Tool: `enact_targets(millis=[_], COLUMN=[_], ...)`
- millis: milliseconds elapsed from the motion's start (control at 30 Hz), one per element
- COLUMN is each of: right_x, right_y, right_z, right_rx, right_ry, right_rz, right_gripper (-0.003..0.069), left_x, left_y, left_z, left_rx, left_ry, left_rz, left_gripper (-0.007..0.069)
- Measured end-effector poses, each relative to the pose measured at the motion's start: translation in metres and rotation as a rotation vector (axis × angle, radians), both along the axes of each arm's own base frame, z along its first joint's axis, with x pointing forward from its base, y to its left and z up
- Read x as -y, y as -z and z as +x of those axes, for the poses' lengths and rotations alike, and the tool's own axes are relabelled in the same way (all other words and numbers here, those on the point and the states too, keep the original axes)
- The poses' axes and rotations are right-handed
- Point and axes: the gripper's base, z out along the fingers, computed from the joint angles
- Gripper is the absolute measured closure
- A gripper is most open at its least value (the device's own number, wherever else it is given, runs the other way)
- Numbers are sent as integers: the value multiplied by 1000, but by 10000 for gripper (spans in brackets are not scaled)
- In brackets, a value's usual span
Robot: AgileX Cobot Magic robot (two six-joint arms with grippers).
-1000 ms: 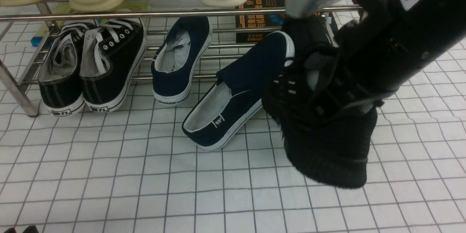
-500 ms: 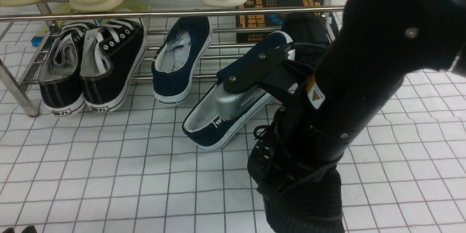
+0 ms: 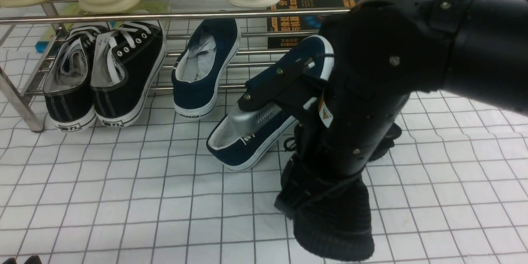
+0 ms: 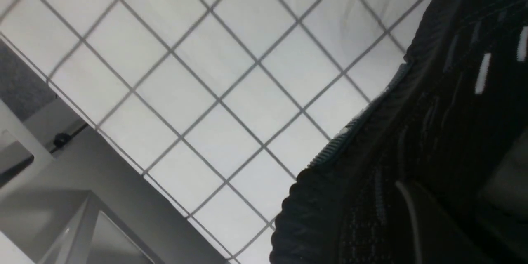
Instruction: Take the shoes off the shelf with your hand from the white checkered tablecloth.
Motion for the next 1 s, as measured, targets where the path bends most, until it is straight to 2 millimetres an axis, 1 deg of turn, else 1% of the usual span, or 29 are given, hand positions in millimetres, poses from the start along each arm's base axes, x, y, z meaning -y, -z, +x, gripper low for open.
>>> enact_targets(millis=[133,200,300,400,433,467,533,600,633,667,700,733,800,900,933,967,1000], right_x=[-1,-3,-11,-22,-23,-27,-32,-36,-37,-37,-37,-35,-28,-8,-4,7,13], right_y=[-3,0,13,33,33,42,54,62,64,63,62,56,41,20,19,16,16], right_z=[2,4,10,18,18,19,20,20,19,19,20,22,31,54,57,69,74], right_rx=[23,23,16,-14,-17,-49,-93,-130,-146,-145,-147,-140,-117,-46,-37,-13,-6], right_ry=[0,0,12,41,44,57,63,69,71,71,68,70,87,156,169,218,242], right_rz=[15,13,8,6,9,4,-4,-8,-6,-5,-6,-5,7,15,11,5,-1], right_gripper=[638,638,629,600,596,564,498,405,347,337,279,235,201,184,183,183,183], left_x=[0,0,0,0,0,0,0,0,0,0,0,0,0,0,0,0,0], left_y=[0,0,0,0,0,0,0,0,0,0,0,0,0,0,0,0,0], left_z=[0,0,0,0,0,0,0,0,0,0,0,0,0,0,0,0,0], left_rx=[0,0,0,0,0,0,0,0,1,1,1,1,1,1,1,1,1], left_ry=[0,0,0,0,0,0,0,0,0,0,0,0,0,0,0,0,0], left_rz=[0,0,0,0,0,0,0,0,0,0,0,1,1,1,1,1,1], left_gripper=[383,383,383,383,383,383,383,383,383,383,383,383,383,383,383,383,383])
